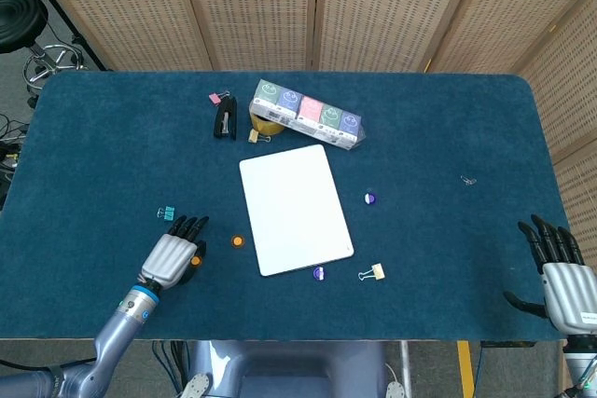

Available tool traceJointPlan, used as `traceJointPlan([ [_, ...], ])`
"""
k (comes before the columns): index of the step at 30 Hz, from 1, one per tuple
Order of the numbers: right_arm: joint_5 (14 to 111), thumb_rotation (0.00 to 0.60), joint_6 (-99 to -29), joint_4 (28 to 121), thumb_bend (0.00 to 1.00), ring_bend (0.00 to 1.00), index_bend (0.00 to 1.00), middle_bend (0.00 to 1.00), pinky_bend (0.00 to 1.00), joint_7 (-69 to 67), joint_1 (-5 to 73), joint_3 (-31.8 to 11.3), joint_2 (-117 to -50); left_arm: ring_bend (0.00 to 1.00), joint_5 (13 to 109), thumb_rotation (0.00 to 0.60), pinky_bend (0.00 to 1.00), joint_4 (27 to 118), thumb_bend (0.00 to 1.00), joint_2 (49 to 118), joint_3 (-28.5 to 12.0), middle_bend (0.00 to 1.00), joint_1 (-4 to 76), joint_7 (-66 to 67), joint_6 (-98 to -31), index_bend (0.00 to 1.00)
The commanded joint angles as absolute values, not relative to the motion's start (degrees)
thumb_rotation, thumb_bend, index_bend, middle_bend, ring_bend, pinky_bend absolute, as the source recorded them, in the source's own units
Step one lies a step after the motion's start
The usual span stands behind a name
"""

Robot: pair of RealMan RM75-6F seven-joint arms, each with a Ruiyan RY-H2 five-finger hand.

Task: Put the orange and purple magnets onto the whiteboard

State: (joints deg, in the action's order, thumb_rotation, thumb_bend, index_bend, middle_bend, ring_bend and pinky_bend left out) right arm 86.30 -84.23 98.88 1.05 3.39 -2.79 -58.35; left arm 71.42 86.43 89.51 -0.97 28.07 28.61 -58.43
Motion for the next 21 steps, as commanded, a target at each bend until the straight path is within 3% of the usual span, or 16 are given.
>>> traceJointPlan([
  [1,86.3,0.6,-84.3,98.9,0.0,0.0,0.0,0.0,0.0,1.0,3.4,-2.8,-58.3,0.0,71.2,0.6,0.0,86.4,0.32,89.6,-1.0,0.0,28.1,28.7,-58.6,0.5],
  [21,85.9,0.6,-83.8,99.1,0.0,0.0,0.0,0.0,0.0,1.0,3.5,-2.8,-58.3,0.0,70.1,0.6,0.0,92.6,0.34,88.2,-2.7,0.0,30.5,33.3,-59.8,0.51],
])
